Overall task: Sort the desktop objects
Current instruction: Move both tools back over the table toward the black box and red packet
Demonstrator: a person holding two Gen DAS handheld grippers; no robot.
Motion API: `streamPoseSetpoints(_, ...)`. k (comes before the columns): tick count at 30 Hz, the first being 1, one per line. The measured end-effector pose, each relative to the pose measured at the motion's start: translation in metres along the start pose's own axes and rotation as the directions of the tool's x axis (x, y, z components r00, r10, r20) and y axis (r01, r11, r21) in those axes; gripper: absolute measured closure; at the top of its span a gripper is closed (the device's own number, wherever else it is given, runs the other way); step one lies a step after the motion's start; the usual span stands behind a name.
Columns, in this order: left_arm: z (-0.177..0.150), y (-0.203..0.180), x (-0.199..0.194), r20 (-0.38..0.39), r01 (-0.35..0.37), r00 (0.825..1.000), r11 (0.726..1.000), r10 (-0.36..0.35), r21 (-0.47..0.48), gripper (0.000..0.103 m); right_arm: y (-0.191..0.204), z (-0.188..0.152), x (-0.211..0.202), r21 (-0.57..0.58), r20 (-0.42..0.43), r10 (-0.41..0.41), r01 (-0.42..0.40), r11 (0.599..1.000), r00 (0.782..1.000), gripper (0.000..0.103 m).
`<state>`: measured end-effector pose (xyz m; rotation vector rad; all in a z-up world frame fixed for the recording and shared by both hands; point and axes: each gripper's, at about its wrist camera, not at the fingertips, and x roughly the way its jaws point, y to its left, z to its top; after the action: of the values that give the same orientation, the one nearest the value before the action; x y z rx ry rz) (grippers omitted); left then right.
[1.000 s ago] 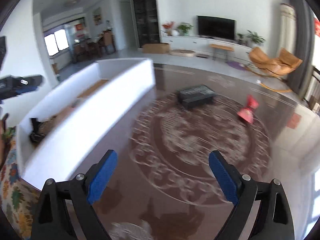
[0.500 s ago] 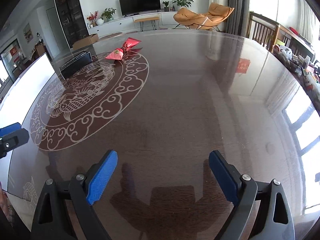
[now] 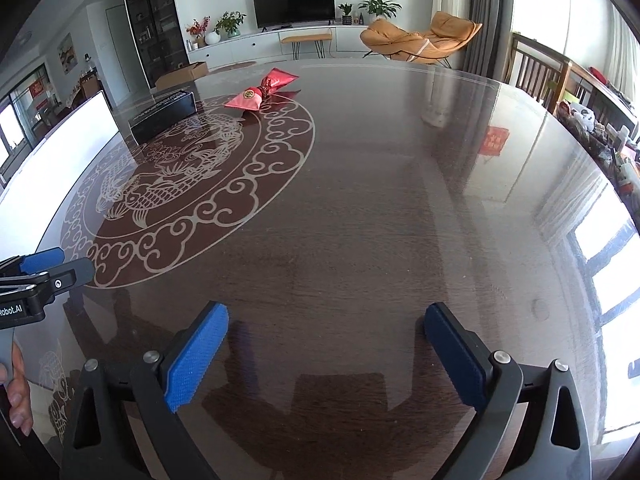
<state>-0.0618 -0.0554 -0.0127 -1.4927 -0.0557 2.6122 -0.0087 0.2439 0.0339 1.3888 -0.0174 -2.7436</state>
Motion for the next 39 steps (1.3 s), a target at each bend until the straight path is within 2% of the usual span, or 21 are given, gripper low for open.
streamPoseSetpoints(12,0.007,-0.005,0.01,-0.023,-0.077,0.997,0.995,0.079,0.065,0.006,0.006,-0.001,0.003,-0.03,-0.017,-0.023,0.022,0.999,1.0,0.0)
streamPoseSetpoints(19,0.01,-0.003,0.014,-0.022,-0.072,0.997,0.995,0.074,0.073,0.0,0.006,-0.002,0.003,-0.037,-0.02,-0.03,0.029,0.999,0.999,0.0)
streamPoseSetpoints(39,0.017,-0.001,0.018,-0.045,-0.057,0.997,0.994,0.061,0.094,0.0,0.005,-0.001,0.003,-0.037,-0.02,-0.031,0.03,0.999,0.999,0.0)
